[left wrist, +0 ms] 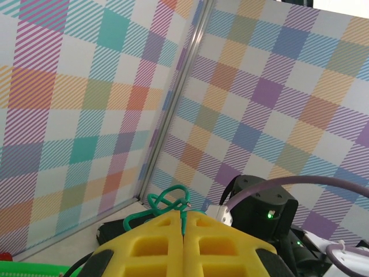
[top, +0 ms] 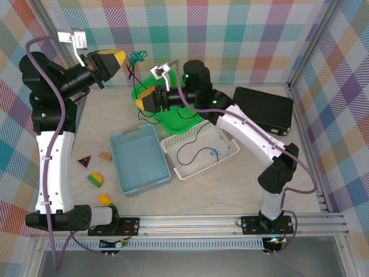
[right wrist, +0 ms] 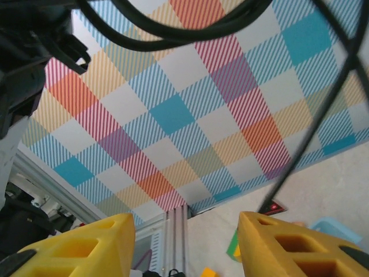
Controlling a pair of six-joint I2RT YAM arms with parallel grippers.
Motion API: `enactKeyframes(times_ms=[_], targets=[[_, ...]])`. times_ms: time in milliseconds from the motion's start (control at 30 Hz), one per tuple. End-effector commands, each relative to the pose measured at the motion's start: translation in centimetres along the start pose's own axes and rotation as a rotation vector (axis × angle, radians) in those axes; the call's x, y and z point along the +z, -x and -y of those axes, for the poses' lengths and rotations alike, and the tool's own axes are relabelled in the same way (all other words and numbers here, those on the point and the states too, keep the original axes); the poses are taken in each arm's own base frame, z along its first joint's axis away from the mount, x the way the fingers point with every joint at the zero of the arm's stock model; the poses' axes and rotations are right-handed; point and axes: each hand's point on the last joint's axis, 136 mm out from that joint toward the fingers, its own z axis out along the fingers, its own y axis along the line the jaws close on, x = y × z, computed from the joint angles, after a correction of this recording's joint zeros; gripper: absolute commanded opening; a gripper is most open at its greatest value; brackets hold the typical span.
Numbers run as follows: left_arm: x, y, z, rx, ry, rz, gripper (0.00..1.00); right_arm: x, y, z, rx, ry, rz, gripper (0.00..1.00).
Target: Untangle the cables
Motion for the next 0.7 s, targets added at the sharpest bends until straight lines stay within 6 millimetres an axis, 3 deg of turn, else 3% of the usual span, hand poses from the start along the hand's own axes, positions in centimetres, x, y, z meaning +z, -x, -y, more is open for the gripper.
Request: enactKeyframes(times_ms=[0, 233, 433, 567, 667], targets=[[-0.7, 0.4, 0.7, 0.031, 0.012, 0.015, 0.00, 1.4, -1.2, 2.6, 0.142, -0.107, -0.028, 0.49], [-0.8, 0.0, 0.6, 0.038, 0.019, 0.005, 0.00, 2.7, -1.4, 3.7, 0.146, -0.181, -0.022, 0.49], [-0.6, -0.2, 0.0, 0.032, 0.029, 0.004, 0.00, 2.0, -1.0, 4.0, 0.123, -0.236, -0.006, 0.47], [-0.6, -0.2, -0.3, 0.031, 0.032, 0.007, 0.00, 2.1, -1.0, 3.9, 0.109, -0.222, 0.001, 0.31], [-0.6, 0.1, -0.9, 0.022, 0.063, 0.024, 0.00, 2.4, -1.1, 3.4, 0.100, -0.185, -0.005, 0.09]])
